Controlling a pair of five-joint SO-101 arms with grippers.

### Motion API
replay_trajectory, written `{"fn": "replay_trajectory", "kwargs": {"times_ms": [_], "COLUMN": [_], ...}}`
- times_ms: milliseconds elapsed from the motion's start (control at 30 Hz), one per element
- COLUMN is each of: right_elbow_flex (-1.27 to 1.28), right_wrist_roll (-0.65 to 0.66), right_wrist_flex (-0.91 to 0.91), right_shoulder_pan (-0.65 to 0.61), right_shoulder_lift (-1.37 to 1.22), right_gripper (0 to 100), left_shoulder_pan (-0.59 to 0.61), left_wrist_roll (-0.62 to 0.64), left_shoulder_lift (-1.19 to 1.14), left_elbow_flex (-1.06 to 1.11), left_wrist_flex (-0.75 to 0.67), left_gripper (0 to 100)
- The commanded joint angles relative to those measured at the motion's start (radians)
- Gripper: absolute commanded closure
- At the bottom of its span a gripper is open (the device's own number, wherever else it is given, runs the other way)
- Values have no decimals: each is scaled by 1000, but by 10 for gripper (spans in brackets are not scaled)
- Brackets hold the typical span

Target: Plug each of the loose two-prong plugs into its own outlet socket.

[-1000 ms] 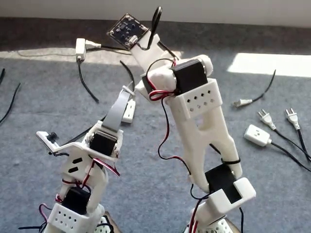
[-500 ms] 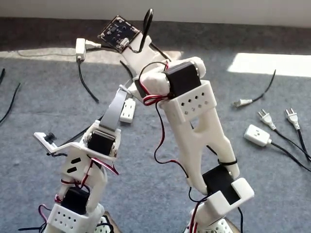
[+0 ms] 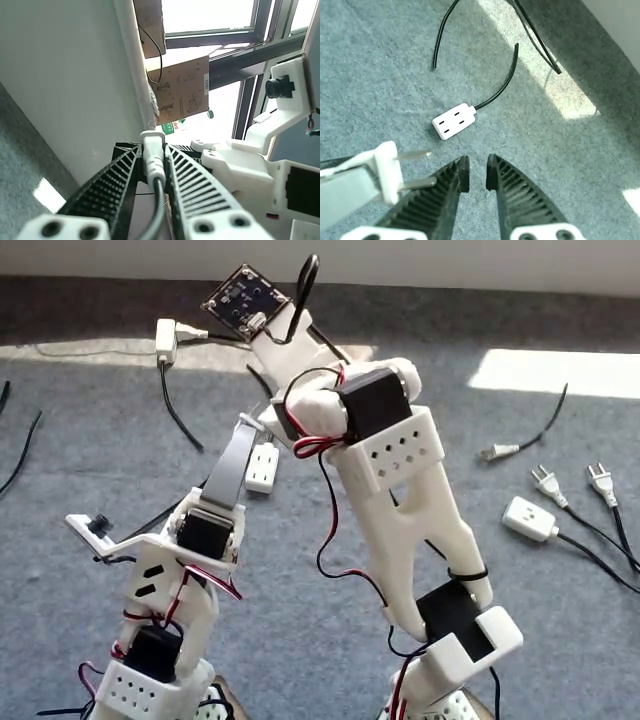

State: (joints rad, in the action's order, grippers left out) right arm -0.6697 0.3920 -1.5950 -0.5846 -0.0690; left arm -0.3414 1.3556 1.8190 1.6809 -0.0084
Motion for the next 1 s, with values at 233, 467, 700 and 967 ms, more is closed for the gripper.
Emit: {"fn": "replay_trajectory", "kwargs": {"times_ms": [233,467,700,967], "right_elbow_flex": [-38,-45,25,278], "right_wrist_roll": [-20,-14,-34,-60], "right_wrist_flex": [101,-114,-170,-166], "right_shoulder_pan": [-13,56,249,357], "right_shoulder_lift": [12,12,61,205], "right_gripper": [926,926,926,926], "left_shoulder_pan": [-58,10,108,174], "left_wrist_roll": [-6,-37,-49,-140], "left_shoulder_lift": [1,-2,-8,-79], "left_elbow_flex": [10,4,-45,-240], "left_wrist_flex": [17,17,23,269], "left_gripper": [993,993,993,993]}}
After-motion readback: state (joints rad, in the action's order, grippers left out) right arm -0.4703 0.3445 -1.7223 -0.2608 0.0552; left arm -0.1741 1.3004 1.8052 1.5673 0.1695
